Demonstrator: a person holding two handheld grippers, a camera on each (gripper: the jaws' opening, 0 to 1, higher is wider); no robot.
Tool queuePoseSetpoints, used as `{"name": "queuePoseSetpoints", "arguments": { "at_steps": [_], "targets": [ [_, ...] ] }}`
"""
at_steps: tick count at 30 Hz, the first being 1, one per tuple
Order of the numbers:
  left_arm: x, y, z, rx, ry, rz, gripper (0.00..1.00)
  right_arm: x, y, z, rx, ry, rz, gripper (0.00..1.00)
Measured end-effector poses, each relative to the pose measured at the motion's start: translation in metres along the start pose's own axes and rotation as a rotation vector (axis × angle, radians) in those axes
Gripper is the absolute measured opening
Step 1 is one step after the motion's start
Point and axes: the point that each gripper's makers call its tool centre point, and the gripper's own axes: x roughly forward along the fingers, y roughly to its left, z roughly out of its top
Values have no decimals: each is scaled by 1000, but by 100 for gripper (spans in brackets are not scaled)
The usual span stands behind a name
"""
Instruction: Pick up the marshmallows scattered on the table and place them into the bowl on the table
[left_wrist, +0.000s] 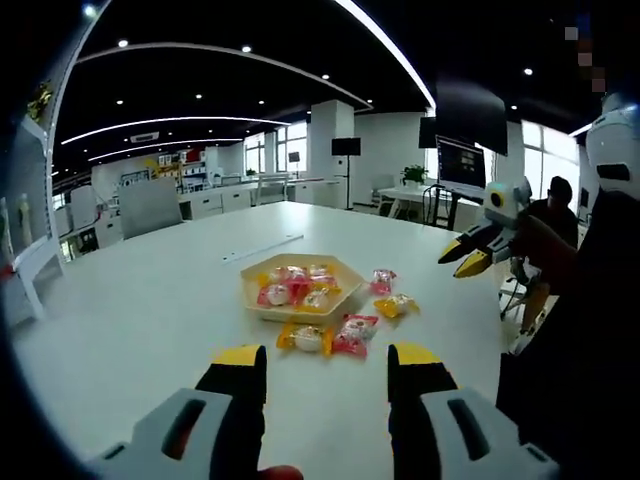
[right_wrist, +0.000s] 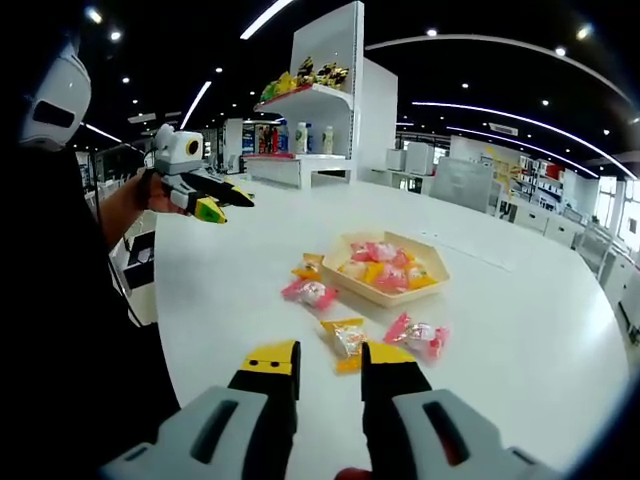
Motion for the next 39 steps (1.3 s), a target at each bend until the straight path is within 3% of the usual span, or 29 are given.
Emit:
{"name": "queuePoseSetpoints", "arguments": {
  "at_steps": [20,30,39],
  "targets": [
    [-15,-23,-8,11,1,-24,49,-5,-16,12,18,-55,-35,26],
    [-33,-38,-16,9,7,-45,51,-7,-21,12,31,-49,-44,27],
    [-33,-41,-17,18,14,-51,51,-3,-16,10,24,-29,-17,29]
  ]
}}
